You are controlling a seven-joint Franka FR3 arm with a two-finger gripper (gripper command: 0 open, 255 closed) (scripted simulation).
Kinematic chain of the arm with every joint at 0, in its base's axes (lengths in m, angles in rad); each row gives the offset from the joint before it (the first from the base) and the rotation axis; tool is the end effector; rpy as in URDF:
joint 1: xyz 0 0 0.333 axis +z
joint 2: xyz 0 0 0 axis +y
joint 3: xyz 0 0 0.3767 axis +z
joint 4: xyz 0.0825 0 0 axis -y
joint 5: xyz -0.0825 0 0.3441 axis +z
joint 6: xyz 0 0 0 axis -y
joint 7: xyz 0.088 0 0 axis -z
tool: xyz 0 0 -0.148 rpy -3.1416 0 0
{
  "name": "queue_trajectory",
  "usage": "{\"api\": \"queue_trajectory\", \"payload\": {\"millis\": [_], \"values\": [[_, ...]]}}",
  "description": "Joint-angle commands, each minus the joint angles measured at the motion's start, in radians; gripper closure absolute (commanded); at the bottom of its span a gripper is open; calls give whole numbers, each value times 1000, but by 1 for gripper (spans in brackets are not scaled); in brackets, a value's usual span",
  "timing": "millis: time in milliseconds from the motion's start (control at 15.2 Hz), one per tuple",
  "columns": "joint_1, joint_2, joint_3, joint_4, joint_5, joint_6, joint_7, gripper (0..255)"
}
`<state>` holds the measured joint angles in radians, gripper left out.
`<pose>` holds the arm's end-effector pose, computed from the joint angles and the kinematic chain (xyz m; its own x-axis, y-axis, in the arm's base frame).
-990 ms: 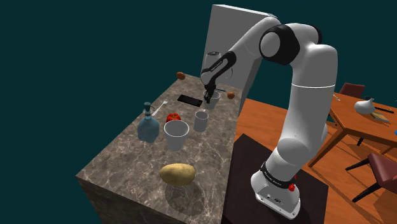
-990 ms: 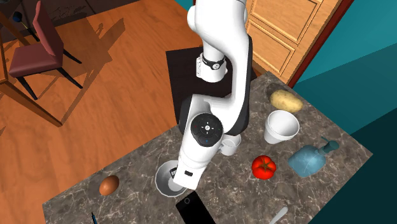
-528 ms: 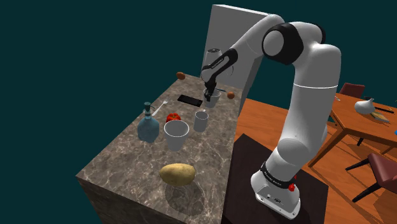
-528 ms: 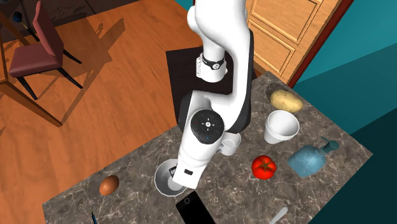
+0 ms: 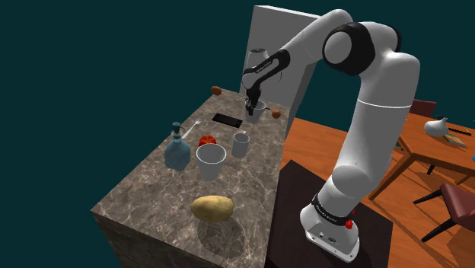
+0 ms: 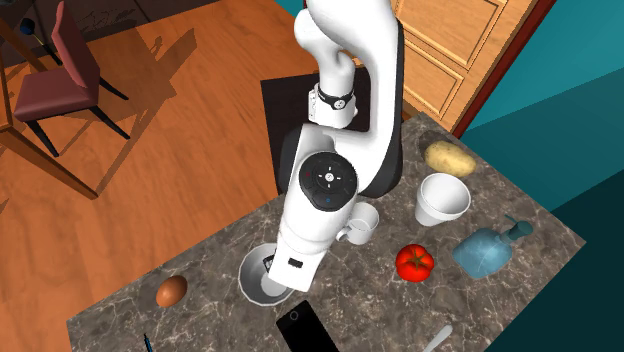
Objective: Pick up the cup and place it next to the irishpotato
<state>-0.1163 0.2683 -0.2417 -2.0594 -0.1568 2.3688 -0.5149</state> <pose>0.5437 -0.2032 0.3588 0.9617 0.2680 -0.0567 0.2738 -0.9464 0.1710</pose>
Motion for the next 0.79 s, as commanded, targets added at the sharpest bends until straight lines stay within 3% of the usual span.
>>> {"api": "queue_trajectory", "payload": {"millis": [0,726], "values": [[0,-14,-1,8,-1,-21,-4,255],[6,-93,-3,63,-7,-153,-17,255]]}}
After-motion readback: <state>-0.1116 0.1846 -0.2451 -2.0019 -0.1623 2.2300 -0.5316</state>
